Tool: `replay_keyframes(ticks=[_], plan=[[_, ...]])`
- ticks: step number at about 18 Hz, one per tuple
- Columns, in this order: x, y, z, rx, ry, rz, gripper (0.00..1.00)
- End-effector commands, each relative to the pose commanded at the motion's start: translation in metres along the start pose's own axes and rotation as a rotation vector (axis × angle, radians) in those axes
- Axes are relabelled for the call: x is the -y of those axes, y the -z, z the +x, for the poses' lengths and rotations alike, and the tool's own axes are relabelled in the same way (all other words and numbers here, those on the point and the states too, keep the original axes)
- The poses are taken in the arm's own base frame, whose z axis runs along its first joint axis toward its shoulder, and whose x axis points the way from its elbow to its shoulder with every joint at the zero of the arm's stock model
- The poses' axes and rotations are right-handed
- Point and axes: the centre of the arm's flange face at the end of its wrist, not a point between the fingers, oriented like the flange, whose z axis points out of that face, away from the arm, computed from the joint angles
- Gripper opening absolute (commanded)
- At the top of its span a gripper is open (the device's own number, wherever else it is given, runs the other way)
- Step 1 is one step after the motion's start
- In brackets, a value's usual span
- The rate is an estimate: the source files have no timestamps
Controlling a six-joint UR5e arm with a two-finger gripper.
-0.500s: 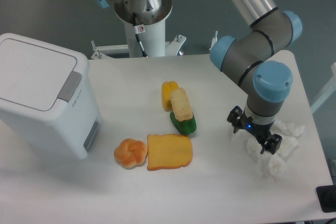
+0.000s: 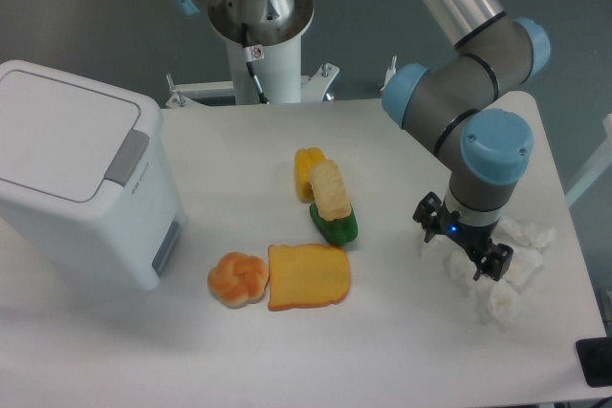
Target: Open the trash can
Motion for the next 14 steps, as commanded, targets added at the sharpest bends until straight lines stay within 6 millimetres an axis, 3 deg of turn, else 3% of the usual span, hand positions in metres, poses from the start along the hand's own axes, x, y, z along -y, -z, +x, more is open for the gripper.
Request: replay_keyframes(ticks=[2, 3, 5, 7, 9, 11, 14], plan=[[-0.004, -0.012, 0.012, 0.006, 0.021, 0.002, 1.0], [-0.006, -0.006, 0.02, 0.019, 0.03, 0.023, 1.0], [-0.011, 0.026, 0.03, 0.035, 0.094, 0.144, 1.0], [-0.009, 0.028, 0.049, -0.012, 0.16, 0.275, 1.0], [-0.005, 0.067, 0.06, 0.039, 0.156, 0.295, 1.0], [0.009, 0.08, 0.067, 0.035, 0.173, 0.348, 1.0], [0.032, 0.124, 0.09, 0.021, 0.314, 0.451, 1.0]])
